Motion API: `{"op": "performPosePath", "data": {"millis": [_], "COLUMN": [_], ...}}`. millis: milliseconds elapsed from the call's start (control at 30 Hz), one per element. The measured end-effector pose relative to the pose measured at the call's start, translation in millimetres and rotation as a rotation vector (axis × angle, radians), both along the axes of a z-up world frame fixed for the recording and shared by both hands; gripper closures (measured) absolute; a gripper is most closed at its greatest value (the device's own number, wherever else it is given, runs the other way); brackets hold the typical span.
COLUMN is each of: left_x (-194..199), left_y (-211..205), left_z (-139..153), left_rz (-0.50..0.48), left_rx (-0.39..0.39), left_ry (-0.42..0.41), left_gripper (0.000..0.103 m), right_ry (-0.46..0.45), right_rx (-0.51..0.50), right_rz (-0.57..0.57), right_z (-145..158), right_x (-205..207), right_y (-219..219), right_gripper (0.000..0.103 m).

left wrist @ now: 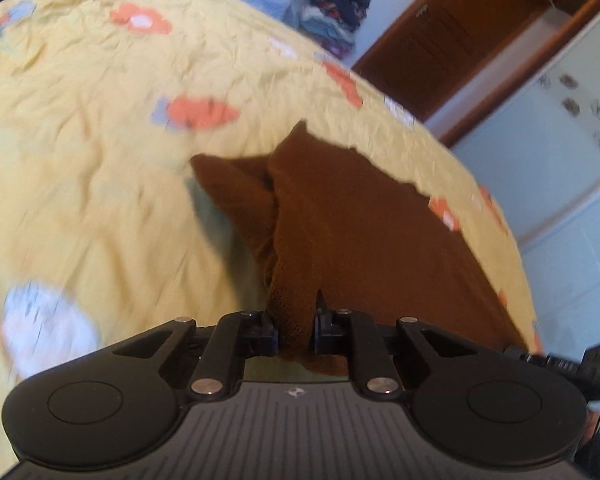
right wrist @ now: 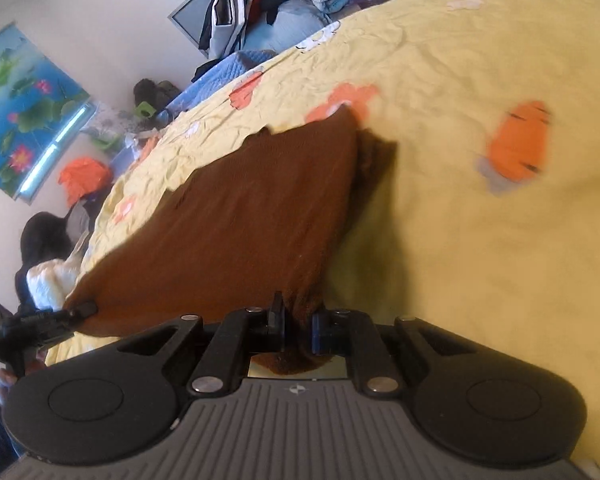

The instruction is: Fold small clothes

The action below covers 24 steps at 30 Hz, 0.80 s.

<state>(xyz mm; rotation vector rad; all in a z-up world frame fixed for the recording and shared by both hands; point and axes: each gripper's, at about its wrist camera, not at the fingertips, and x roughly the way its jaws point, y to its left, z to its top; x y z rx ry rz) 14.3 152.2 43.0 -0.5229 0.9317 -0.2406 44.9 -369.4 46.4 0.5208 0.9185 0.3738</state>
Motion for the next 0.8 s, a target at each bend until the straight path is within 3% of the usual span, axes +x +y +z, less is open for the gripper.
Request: {"op": "performPosePath", "data": {"millis": [100, 167, 200, 233, 300, 333, 400, 500, 600, 700, 733, 767, 800], "left_x": [-21.0, -27.2, -27.0, -25.7, -18.4, -11.0, 15.1, 79.1, 141.4, 189.2, 193.7, 195.8, 192.6], "left_y": [-4.1, 2.6, 8.1, 14.5, 24.8, 26.4, 20.0, -5.3, -45.1, -76.9, -83.6, -89.0, -90.4], "left_z": [-22.1, -12.4, -1.8, 11.5, 39.5, 53.0, 68.6, 62.7, 36.4, 3.1, -6.0, -12.0, -13.6], "left_rz": [-0.036, -0.022, -0.003, 0.018, 0.086, 0.132, 0.163, 0.091, -0.003, -0.085, -0.115, -0.136, -0.129], "left_rx": [0.110, 0.109, 0.111, 0.110, 0.131, 0.161, 0.218, 0.256, 0.334, 0.437, 0.448, 0.462, 0.479], "left_ry": [-0.006, -0.048, -0.074, -0.121, -0.242, -0.305, -0.382, -0.327, -0.223, -0.105, -0.085, -0.085, -0.110], "left_gripper": [0.084, 0.072, 0.070, 0.062, 0.014, 0.006, 0.004, 0.005, 0.020, 0.047, 0.068, 0.092, 0.094], "right_ry": [0.042, 0.066, 0.062, 0.034, -0.060, -0.097, -0.130, -0.114, -0.057, 0.002, 0.018, -0.022, -0.037], "right_rx": [0.007, -0.025, -0.030, -0.009, 0.059, 0.087, 0.086, 0.022, -0.031, -0.123, -0.147, -0.168, -0.178], "right_rz": [0.037, 0.001, -0.023, -0.060, -0.139, -0.153, -0.145, -0.119, -0.090, -0.078, -0.074, -0.059, -0.014], "right_z": [-11.2, -16.1, -14.6, -9.0, 6.2, 13.8, 24.0, 25.4, 14.8, -5.4, -12.2, -15.0, -15.7], "right_x": [-17.2, -19.9, -17.7, -15.5, -9.2, -1.0, 25.8, 82.1, 140.1, 168.0, 175.4, 169.1, 170.1], "right_y": [-8.2, -9.8, -13.4, -19.6, -33.1, -36.9, -34.7, -15.7, 9.9, 33.2, 41.2, 45.4, 53.6], "right_gripper": [0.077, 0.052, 0.046, 0.035, 0.028, 0.028, 0.028, 0.028, 0.028, 0.028, 0.030, 0.051, 0.074]}}
